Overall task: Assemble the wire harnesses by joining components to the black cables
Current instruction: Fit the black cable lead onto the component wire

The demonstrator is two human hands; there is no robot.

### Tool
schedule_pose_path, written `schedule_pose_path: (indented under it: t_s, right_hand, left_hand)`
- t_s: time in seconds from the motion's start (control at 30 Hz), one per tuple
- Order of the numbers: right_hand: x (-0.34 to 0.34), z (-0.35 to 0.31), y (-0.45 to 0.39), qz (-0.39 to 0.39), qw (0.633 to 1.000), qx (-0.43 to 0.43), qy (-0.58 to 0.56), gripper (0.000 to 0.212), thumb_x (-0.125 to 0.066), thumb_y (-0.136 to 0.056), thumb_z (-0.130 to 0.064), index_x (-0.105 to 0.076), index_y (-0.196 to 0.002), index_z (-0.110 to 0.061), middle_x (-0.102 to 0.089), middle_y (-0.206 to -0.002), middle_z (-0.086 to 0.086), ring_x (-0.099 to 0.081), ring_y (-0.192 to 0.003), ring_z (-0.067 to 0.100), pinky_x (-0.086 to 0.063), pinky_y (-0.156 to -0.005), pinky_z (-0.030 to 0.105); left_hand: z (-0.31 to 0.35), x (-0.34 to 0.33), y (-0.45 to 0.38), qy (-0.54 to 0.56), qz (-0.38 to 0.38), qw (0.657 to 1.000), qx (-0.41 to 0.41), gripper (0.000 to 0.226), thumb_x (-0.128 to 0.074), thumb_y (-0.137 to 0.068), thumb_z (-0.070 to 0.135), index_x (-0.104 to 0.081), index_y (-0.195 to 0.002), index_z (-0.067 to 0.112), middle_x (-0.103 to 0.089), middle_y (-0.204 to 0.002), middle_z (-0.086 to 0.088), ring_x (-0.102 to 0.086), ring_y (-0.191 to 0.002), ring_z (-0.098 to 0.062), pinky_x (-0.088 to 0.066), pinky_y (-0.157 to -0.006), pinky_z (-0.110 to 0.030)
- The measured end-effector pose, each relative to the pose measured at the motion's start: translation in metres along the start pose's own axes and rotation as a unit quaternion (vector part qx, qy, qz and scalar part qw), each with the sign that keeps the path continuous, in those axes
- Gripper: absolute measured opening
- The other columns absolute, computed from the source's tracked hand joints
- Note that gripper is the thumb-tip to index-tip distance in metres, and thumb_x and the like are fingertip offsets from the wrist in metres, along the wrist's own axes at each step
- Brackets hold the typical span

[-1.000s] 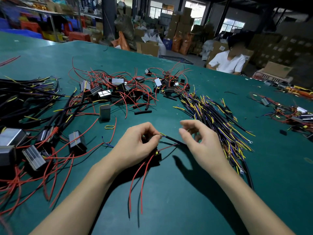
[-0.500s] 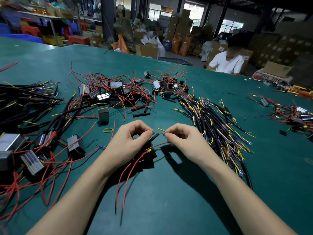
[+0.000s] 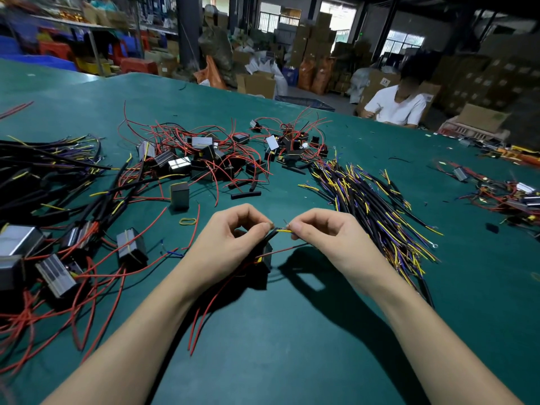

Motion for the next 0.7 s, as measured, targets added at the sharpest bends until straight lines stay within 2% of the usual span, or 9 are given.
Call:
schedule_pose_path:
  t_s: [0.1,0.13,0.23,0.27,0.43,0.57,0.7]
  right_hand:
    - [0.0,0.001,0.001,-0.014,0.999,-0.007,0.03,0.007,-0.069,-0.086,-0.016,-0.071,-0.08,-0.016,-0.066,-0.075,-0.006,-0.052,-0.07,0.015,-0.042,-0.07,0.029]
    - [0.0,0.001,0.002,-0.017,0.999,-0.006,0.043,0.007,-0.069,-0.086,-0.018,-0.071,-0.079,-0.018,-0.065,-0.074,-0.009,-0.049,-0.066,0.016,-0.04,-0.066,0.028]
    - [0.0,-0.009,0.003,-0.021,0.995,0.026,0.094,0.011,-0.07,-0.086,-0.016,-0.07,-0.076,-0.022,-0.064,-0.07,-0.014,-0.045,-0.052,-0.002,-0.034,-0.054,0.011]
    - [0.0,-0.014,0.004,-0.016,0.993,0.042,0.112,0.012,-0.07,-0.085,-0.015,-0.07,-0.075,-0.022,-0.064,-0.069,-0.013,-0.048,-0.053,-0.003,-0.033,-0.054,0.008]
    - [0.001,-0.027,0.005,0.012,0.973,0.099,0.208,0.013,-0.073,-0.082,-0.013,-0.071,-0.074,-0.023,-0.065,-0.07,-0.011,-0.055,-0.069,0.002,-0.036,-0.061,0.013]
    - [0.001,-0.027,0.004,0.022,0.968,0.102,0.227,0.013,-0.074,-0.08,-0.013,-0.071,-0.072,-0.023,-0.064,-0.063,-0.014,-0.053,-0.06,0.0,-0.036,-0.057,0.01]
    - [0.003,-0.025,0.004,0.029,0.972,0.096,0.214,0.011,-0.075,-0.079,-0.016,-0.072,-0.078,-0.027,-0.067,-0.067,-0.008,-0.049,-0.054,0.002,-0.036,-0.053,0.016]
  left_hand:
    - [0.003,-0.002,0.001,-0.01,-0.007,1.0,-0.008,0.012,-0.062,-0.09,0.014,-0.064,-0.079,0.016,-0.063,-0.065,0.002,-0.054,-0.056,-0.013,-0.043,-0.055,-0.021]
    - [0.003,-0.003,0.001,-0.011,-0.009,1.0,-0.008,0.012,-0.062,-0.091,0.013,-0.064,-0.079,0.014,-0.062,-0.064,0.002,-0.055,-0.055,-0.014,-0.042,-0.054,-0.021]
    - [0.005,-0.007,0.004,-0.001,-0.018,1.0,-0.012,0.01,-0.061,-0.091,0.011,-0.063,-0.081,0.009,-0.062,-0.06,-0.002,-0.056,-0.05,-0.015,-0.042,-0.05,-0.021]
    - [0.007,-0.008,0.004,-0.007,-0.017,1.0,-0.018,0.01,-0.061,-0.091,0.01,-0.063,-0.081,0.009,-0.061,-0.06,0.0,-0.055,-0.051,-0.014,-0.042,-0.05,-0.021]
    - [0.015,-0.013,0.006,-0.027,-0.02,0.998,-0.043,0.01,-0.062,-0.089,0.01,-0.065,-0.079,0.008,-0.061,-0.062,-0.001,-0.053,-0.053,-0.011,-0.042,-0.054,-0.018]
    - [0.018,-0.013,0.007,-0.055,-0.012,0.997,-0.058,0.011,-0.063,-0.089,0.009,-0.065,-0.078,0.009,-0.06,-0.063,0.003,-0.051,-0.053,-0.006,-0.041,-0.056,-0.017]
    - [0.018,-0.013,0.007,-0.066,-0.014,0.996,-0.064,0.012,-0.063,-0.089,0.009,-0.065,-0.078,0.011,-0.06,-0.063,0.007,-0.051,-0.053,-0.006,-0.043,-0.055,-0.019]
Point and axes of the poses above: each hand's wrist, its own y-axis away from the middle knuckle, its own x-axis out of the back of the hand, z = x × y, the point moved 10 cm from there along -y, towards the middle knuckle
